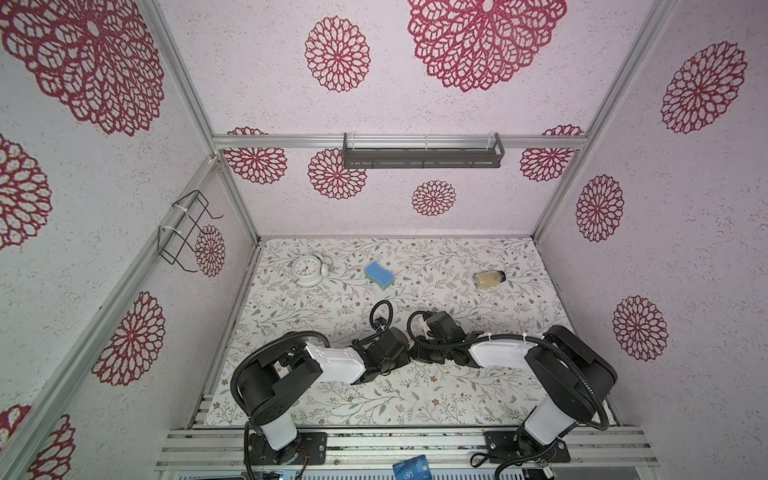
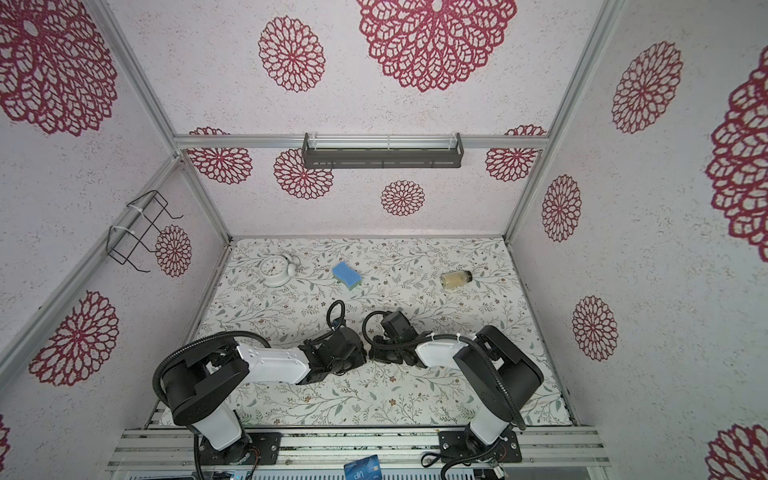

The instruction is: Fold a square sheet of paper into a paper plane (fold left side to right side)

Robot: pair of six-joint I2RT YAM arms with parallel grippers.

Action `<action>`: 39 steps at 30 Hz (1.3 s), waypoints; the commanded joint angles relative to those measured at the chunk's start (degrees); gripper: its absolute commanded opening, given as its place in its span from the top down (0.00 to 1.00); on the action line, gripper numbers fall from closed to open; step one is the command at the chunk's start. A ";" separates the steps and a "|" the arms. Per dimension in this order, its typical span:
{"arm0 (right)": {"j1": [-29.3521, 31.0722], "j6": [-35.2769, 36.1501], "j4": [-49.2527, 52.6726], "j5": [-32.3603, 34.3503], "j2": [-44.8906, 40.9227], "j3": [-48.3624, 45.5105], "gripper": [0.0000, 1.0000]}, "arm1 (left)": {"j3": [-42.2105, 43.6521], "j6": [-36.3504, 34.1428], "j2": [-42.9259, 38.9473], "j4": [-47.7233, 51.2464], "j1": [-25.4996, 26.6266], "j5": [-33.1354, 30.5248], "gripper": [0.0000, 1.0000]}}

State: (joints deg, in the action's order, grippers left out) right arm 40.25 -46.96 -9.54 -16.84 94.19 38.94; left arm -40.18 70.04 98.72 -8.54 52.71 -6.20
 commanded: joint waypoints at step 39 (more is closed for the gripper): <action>-10.99 4.17 -1.72 -5.27 -1.58 -10.60 1.00 | -4.82 -7.62 -4.50 12.87 -0.31 -0.07 1.00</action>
State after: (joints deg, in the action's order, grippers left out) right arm 27.24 -44.45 -18.17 -23.66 89.71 28.77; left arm -42.83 65.14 96.01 0.36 52.71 -6.22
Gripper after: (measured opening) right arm 0.050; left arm 0.040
